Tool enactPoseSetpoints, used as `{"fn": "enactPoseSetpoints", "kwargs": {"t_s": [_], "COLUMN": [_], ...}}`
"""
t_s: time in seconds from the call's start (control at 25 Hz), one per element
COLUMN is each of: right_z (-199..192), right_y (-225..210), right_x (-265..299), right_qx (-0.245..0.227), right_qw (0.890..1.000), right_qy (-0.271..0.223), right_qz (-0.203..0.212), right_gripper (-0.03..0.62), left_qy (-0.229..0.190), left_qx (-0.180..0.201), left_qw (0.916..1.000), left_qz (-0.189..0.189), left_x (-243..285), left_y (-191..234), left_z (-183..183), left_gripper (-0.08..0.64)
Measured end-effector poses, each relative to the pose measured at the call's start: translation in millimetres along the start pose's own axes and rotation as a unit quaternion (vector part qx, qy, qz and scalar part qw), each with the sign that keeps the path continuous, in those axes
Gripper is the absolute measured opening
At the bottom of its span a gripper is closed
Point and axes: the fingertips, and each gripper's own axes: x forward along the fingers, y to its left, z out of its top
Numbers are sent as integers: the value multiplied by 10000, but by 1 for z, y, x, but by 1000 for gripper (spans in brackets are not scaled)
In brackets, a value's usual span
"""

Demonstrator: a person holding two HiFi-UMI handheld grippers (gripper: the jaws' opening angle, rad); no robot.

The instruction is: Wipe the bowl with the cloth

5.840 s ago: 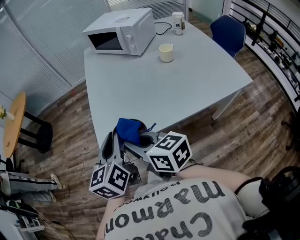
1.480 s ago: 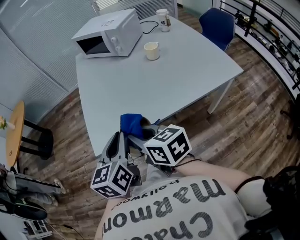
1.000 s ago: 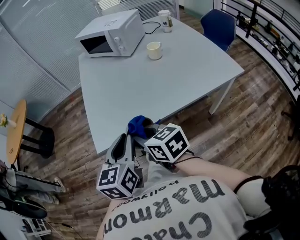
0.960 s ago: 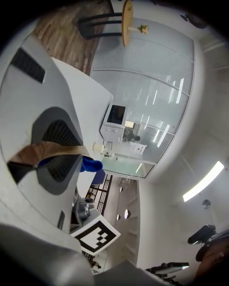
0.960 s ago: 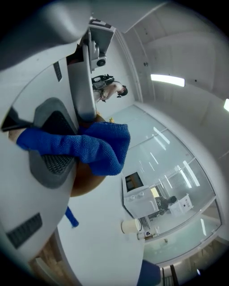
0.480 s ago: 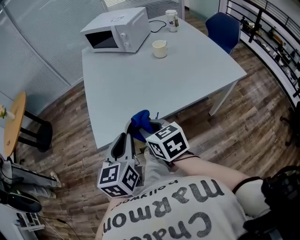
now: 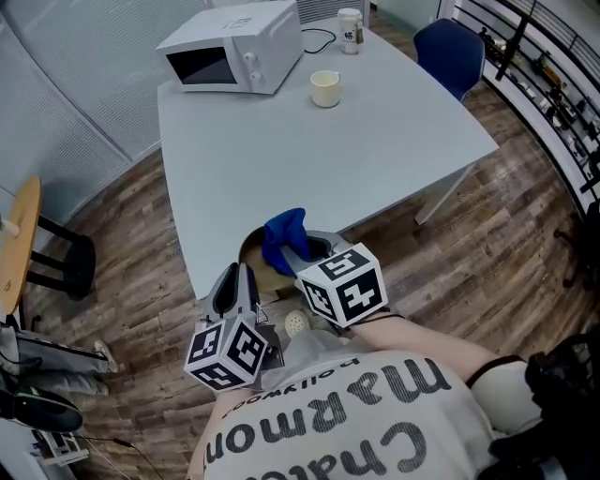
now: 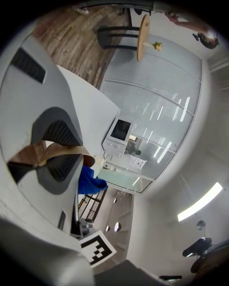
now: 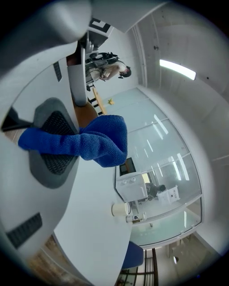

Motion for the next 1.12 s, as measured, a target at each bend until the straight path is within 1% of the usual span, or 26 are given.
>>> {"fn": "enactPoseSetpoints", "kwargs": {"t_s": [0.04,0.12,0.2,0.24,0.32,0.4,0.48,0.6,0.76,0.92,1.0,1.12], "right_z": [6,17,27,30,34,38,38,35,34,26,22,19], "right_y": [5,23,39,42,41,40,44,50,50,40,32,12], "right_x": [5,17,35,46,68,90,110,132,152,165,168,162], "right_qx": [71,286,513,590,731,893,954,771,292,-158,-258,-352], "right_qw": [9999,9985,9955,9947,9942,9923,9899,9894,9897,9856,9855,9878], "right_qy": [-58,-151,-113,-39,106,269,489,707,895,1248,1310,1309], "right_qz": [72,440,789,840,788,818,932,1005,1080,1129,1048,766], "right_gripper": [63,63,63,63,63,63,63,63,63,63,63,63], "left_qy": [21,73,63,33,10,50,113,265,440,636,739,905], "left_qx": [-42,-107,-233,-315,-435,-492,-563,-664,-798,-817,-835,-833], "left_qw": [10000,9998,9991,9983,9968,9960,9954,9942,9917,9895,9875,9829], "left_qz": [-17,-129,-354,-485,-678,-749,-763,-802,-905,-1006,-1118,-1373], "left_x": [6,21,37,45,60,73,86,103,120,139,146,157], "left_y": [6,14,19,21,31,46,62,79,99,111,112,103], "left_z": [3,10,22,29,40,48,55,57,59,58,55,51], "left_gripper": [58,44,38,37,41,44,45,48,48,48,48,48]}}
